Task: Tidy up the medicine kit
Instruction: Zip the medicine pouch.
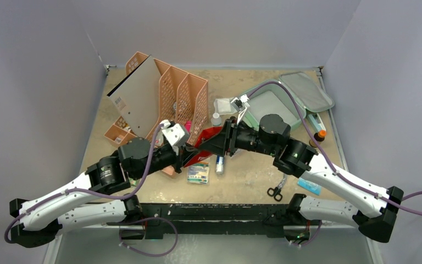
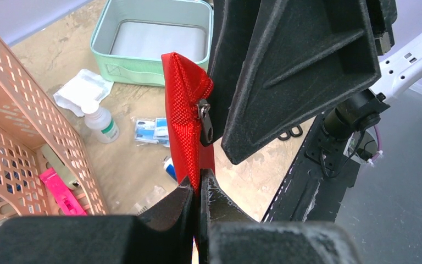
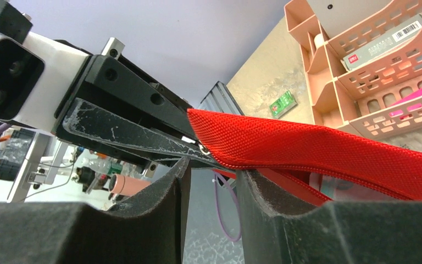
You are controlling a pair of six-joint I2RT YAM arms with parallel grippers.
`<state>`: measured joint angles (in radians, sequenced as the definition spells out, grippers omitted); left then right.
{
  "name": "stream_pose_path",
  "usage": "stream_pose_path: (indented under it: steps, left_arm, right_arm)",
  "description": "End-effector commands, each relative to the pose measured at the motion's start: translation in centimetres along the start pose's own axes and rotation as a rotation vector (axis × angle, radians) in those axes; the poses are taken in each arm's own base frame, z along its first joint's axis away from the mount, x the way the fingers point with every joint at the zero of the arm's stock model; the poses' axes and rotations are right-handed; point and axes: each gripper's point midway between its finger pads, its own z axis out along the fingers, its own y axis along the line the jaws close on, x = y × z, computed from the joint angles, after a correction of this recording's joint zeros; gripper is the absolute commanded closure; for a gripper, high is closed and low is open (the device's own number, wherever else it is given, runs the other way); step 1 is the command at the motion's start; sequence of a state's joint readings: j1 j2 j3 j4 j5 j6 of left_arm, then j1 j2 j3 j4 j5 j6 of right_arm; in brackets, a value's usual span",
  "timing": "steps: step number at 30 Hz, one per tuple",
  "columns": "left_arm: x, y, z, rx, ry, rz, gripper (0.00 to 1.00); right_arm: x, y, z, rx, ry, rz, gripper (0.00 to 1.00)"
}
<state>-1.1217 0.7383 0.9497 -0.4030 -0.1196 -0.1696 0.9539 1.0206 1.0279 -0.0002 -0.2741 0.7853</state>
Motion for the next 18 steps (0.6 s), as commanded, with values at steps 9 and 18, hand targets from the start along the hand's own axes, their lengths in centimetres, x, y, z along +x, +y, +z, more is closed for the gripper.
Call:
stream_pose_path:
  steps: [9, 18]
  left_arm:
    - [-0.7, -0.1, 0.4, -0.005, -0.026, -0.018, 1.00]
    - [-0.7, 0.0, 0.1, -0.008, -0.029, -0.013, 1.00]
  right_arm:
    - [-2.5, 1.2, 0.9, -0.024, -0.094, 0.080, 0.65]
    - [-2.7, -0.2, 1.5, 0.033, -0.132, 0.127, 0.76]
